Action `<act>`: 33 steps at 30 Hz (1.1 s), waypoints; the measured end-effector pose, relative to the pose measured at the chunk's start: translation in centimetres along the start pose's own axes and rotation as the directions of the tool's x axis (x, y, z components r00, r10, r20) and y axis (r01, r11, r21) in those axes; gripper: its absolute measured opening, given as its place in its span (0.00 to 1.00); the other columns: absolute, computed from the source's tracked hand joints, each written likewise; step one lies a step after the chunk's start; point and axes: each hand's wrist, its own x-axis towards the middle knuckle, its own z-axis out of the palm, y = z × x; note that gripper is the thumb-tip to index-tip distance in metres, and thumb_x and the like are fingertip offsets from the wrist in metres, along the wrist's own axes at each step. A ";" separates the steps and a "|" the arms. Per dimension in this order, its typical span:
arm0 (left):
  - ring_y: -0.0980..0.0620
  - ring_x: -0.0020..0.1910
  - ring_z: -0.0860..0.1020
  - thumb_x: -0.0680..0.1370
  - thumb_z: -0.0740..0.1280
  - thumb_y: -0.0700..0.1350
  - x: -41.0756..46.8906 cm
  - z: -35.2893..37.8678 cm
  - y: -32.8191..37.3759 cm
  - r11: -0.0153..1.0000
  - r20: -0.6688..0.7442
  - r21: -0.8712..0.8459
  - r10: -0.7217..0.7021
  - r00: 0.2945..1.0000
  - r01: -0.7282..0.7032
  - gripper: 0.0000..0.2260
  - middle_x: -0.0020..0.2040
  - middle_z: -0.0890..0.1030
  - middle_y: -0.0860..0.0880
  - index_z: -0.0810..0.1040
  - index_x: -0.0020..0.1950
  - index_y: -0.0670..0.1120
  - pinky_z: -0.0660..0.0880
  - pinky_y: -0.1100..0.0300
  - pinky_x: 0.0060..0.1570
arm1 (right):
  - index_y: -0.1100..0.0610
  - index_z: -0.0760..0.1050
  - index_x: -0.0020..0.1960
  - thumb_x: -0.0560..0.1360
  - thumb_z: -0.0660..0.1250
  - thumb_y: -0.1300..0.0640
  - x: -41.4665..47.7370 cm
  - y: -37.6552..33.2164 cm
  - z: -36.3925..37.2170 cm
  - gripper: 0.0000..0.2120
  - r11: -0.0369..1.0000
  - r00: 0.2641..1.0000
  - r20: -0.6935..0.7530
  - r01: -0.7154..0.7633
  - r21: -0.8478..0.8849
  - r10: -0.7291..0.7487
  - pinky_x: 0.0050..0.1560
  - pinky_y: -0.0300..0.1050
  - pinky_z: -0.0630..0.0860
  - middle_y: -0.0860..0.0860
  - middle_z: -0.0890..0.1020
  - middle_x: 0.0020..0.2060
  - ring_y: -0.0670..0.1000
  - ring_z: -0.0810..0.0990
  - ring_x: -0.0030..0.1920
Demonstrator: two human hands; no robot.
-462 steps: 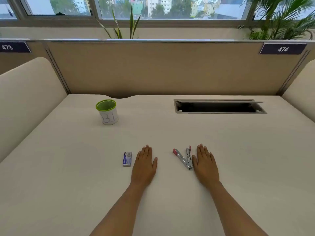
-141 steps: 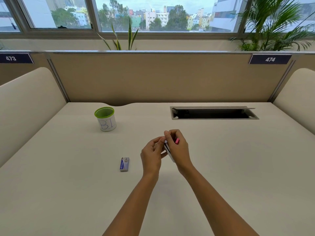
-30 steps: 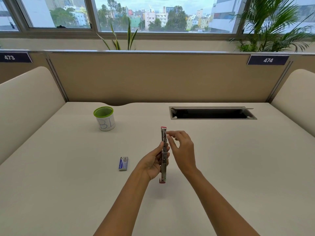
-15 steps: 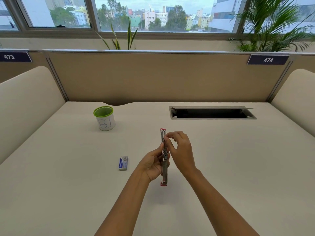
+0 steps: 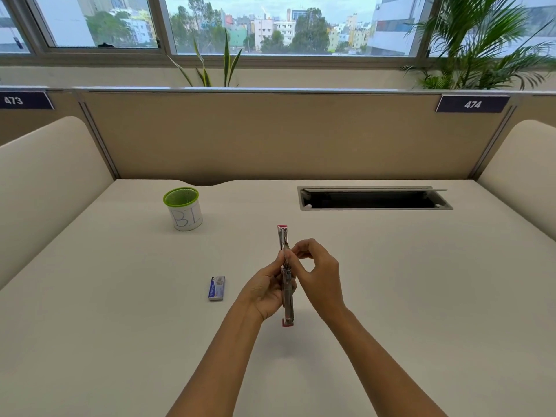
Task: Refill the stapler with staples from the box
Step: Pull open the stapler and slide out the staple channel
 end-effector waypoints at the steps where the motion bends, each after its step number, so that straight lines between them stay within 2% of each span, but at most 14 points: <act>1: 0.50 0.37 0.71 0.71 0.70 0.50 0.0 0.0 0.1 0.999 0.004 0.031 0.014 1.000 -0.014 0.16 0.37 0.74 0.45 0.82 0.50 0.39 0.75 0.56 0.44 | 0.54 0.75 0.45 0.74 0.69 0.54 -0.2 -0.1 0.0 0.04 0.999 1.000 -0.008 -0.018 0.046 0.019 0.46 0.31 0.75 0.46 0.80 0.38 0.44 0.80 0.42; 4: 0.52 0.35 0.73 0.67 0.70 0.53 -0.2 0.1 0.2 0.987 0.033 0.146 0.070 0.997 -0.074 0.15 0.33 0.78 0.47 0.84 0.46 0.43 0.76 0.58 0.39 | 0.53 0.75 0.45 0.75 0.68 0.55 -0.4 -0.5 -0.1 0.03 0.962 0.987 -0.024 -0.148 0.228 0.157 0.46 0.32 0.76 0.46 0.81 0.39 0.44 0.80 0.42; 6: 0.53 0.36 0.75 0.68 0.69 0.54 -0.3 0.3 0.3 0.968 0.050 0.212 0.126 0.991 -0.134 0.14 0.34 0.80 0.49 0.85 0.44 0.45 0.75 0.60 0.40 | 0.53 0.75 0.46 0.76 0.66 0.54 -0.1 -0.7 0.0 0.02 0.877 0.942 -0.022 -0.302 0.374 0.334 0.47 0.37 0.77 0.49 0.81 0.40 0.46 0.80 0.43; 9: 0.53 0.42 0.77 0.72 0.66 0.53 -0.2 0.4 0.3 0.912 0.042 0.343 0.224 0.974 -0.225 0.12 0.40 0.82 0.50 0.83 0.46 0.47 0.74 0.60 0.45 | 0.55 0.77 0.48 0.77 0.64 0.57 0.5 -1.0 -0.1 0.04 0.586 0.817 0.110 -0.492 0.644 0.565 0.49 0.41 0.77 0.52 0.81 0.42 0.50 0.80 0.45; 11: 0.52 0.46 0.78 0.74 0.65 0.53 -0.2 0.4 0.3 0.873 0.050 0.410 0.267 0.963 -0.263 0.10 0.43 0.83 0.51 0.83 0.46 0.50 0.74 0.59 0.48 | 0.57 0.78 0.49 0.77 0.63 0.59 0.8 -1.1 -0.3 0.05 0.437 0.771 0.191 -0.525 0.730 0.607 0.46 0.38 0.78 0.53 0.81 0.43 0.50 0.80 0.46; 12: 0.51 0.48 0.78 0.74 0.65 0.53 -0.2 0.4 0.3 0.860 0.055 0.427 0.283 0.957 -0.279 0.09 0.44 0.83 0.51 0.82 0.46 0.51 0.74 0.59 0.48 | 0.57 0.78 0.50 0.77 0.63 0.60 0.8 -1.1 -0.4 0.06 0.403 0.762 0.212 -0.531 0.745 0.612 0.45 0.37 0.78 0.53 0.82 0.44 0.50 0.80 0.46; 18: 0.53 0.47 0.78 0.76 0.64 0.51 -0.4 0.3 0.3 0.797 0.099 0.498 0.340 0.935 -0.342 0.07 0.45 0.84 0.53 0.81 0.48 0.53 0.73 0.60 0.48 | 0.60 0.77 0.54 0.76 0.64 0.62 0.8 -0.9 -0.4 0.08 0.351 0.773 0.270 -0.531 0.771 0.574 0.45 0.37 0.79 0.53 0.83 0.44 0.49 0.81 0.44; 22: 0.56 0.44 0.79 0.77 0.63 0.49 -0.6 0.2 0.2 0.739 0.129 0.565 0.360 0.924 -0.367 0.10 0.44 0.84 0.53 0.81 0.53 0.47 0.72 0.63 0.45 | 0.64 0.75 0.60 0.76 0.64 0.61 0.8 -0.7 -0.3 0.13 0.281 0.754 0.303 -0.536 0.796 0.583 0.48 0.42 0.79 0.55 0.82 0.45 0.51 0.81 0.43; 27: 0.58 0.42 0.79 0.78 0.63 0.48 -0.8 0.1 0.4 0.698 0.151 0.611 0.361 0.920 -0.374 0.09 0.45 0.84 0.52 0.81 0.52 0.47 0.72 0.65 0.43 | 0.62 0.76 0.57 0.76 0.64 0.61 0.8 -0.3 -0.2 0.11 0.266 0.735 0.308 -0.550 0.791 0.605 0.48 0.43 0.78 0.54 0.82 0.43 0.51 0.81 0.42; 30: 0.60 0.40 0.79 0.78 0.63 0.49 -0.8 0.1 0.5 0.683 0.161 0.626 0.360 0.919 -0.377 0.08 0.43 0.84 0.54 0.81 0.49 0.51 0.73 0.69 0.40 | 0.59 0.76 0.53 0.77 0.63 0.63 0.7 -0.2 -0.2 0.06 0.293 0.744 0.306 -0.554 0.779 0.594 0.45 0.41 0.78 0.53 0.82 0.41 0.51 0.80 0.41; 33: 0.62 0.38 0.78 0.78 0.64 0.49 -0.8 0.1 0.7 0.667 0.158 0.641 0.369 0.916 -0.379 0.07 0.42 0.84 0.54 0.82 0.48 0.51 0.73 0.72 0.36 | 0.59 0.76 0.53 0.77 0.62 0.65 0.7 -0.1 -0.2 0.07 0.319 0.748 0.308 -0.564 0.762 0.588 0.43 0.40 0.78 0.54 0.81 0.42 0.51 0.80 0.41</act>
